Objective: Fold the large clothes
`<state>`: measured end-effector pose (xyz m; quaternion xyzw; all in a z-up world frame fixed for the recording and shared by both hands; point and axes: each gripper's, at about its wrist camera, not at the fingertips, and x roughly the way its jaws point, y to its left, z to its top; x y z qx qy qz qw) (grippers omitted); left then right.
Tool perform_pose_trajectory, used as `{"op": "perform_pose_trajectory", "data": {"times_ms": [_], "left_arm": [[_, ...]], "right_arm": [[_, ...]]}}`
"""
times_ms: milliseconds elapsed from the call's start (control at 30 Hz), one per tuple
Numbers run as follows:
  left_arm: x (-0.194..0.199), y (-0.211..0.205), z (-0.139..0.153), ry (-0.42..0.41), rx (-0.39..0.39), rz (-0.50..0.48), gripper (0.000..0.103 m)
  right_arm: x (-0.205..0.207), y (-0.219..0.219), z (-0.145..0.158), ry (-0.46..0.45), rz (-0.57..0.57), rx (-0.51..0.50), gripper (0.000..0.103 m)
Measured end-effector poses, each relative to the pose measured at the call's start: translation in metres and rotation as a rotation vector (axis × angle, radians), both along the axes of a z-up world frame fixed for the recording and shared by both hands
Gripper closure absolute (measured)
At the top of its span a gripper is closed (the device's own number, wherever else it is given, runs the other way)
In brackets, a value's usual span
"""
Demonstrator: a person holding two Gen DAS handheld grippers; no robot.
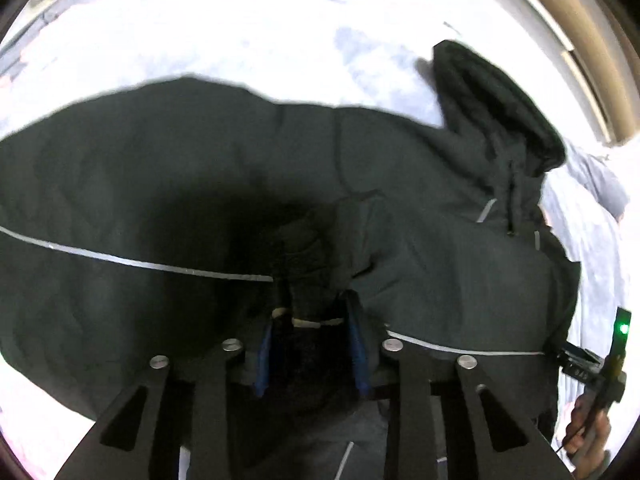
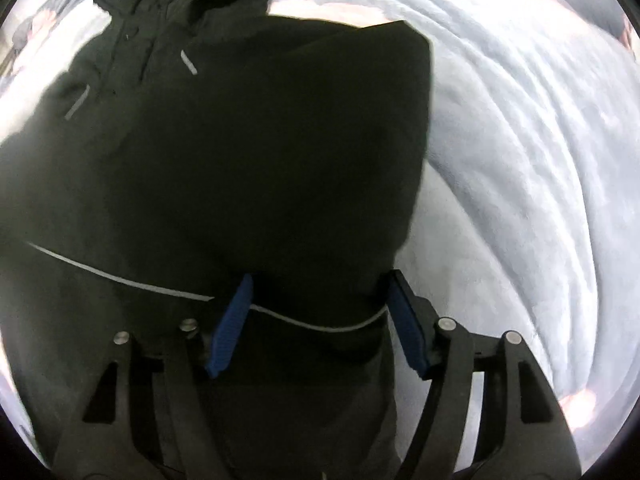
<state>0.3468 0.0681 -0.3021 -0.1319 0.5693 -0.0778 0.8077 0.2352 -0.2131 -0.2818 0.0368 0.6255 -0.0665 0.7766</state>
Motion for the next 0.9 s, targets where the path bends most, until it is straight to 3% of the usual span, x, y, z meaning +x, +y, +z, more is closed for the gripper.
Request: {"op": "perform_pose_trajectory", "data": {"times_ms": [100, 233, 333, 367, 400, 433, 467, 500, 533, 600, 700, 767, 900], "left_arm": [[-0.011, -0.005, 0.023, -0.061, 0.003, -0.035, 0.083], [-0.011, 0.001, 0.047, -0.109, -0.018, -0.008, 0.084], [0.001, 0.006, 0.019, -0.022, 0.028, -0.007, 0.082], [0.004, 0.005, 0.006, 0.017, 0.046, -0.021, 0.079], [0.008, 0.002, -0.013, 0.064, 0.087, -0.035, 0.069], [0.01, 0.001, -0.024, 0.081, 0.107, -0.047, 0.068], [0.008, 0.0, -0.026, 0.068, 0.111, -0.047, 0.067], [0.007, 0.001, -0.022, 0.065, 0.108, -0.041, 0.066], [0.006, 0.003, -0.019, 0.07, 0.11, -0.034, 0.063], [-0.001, 0.012, -0.004, 0.052, 0.155, -0.005, 0.04], [-0.012, 0.03, 0.022, 0.013, 0.24, 0.036, 0.038], [-0.016, 0.037, 0.036, -0.016, 0.252, 0.06, 0.038], [-0.02, 0.02, 0.066, -0.102, 0.128, 0.051, 0.038]], "right_arm": [[-0.008, -0.011, 0.016, -0.034, -0.016, 0.014, 0.037], [-0.015, -0.021, 0.025, -0.043, -0.032, 0.041, 0.037], [-0.015, -0.022, 0.023, -0.043, -0.014, 0.065, 0.037], [-0.012, -0.019, 0.016, -0.03, -0.005, 0.073, 0.037], [-0.008, -0.016, 0.007, -0.014, -0.002, 0.083, 0.036], [-0.004, -0.015, -0.007, 0.006, -0.006, 0.075, 0.033], [0.0, -0.017, -0.02, 0.023, -0.012, 0.059, 0.028], [0.002, -0.024, -0.034, 0.043, -0.045, 0.063, 0.014], [0.002, -0.033, -0.04, 0.049, -0.091, 0.094, 0.007], [0.0, -0.053, -0.045, 0.059, -0.169, 0.195, 0.007], [-0.004, -0.053, -0.03, 0.028, -0.144, 0.156, 0.014], [-0.009, -0.048, -0.006, -0.032, -0.109, 0.1, 0.023], [-0.008, -0.033, 0.043, -0.193, -0.045, 0.067, 0.023]]}}
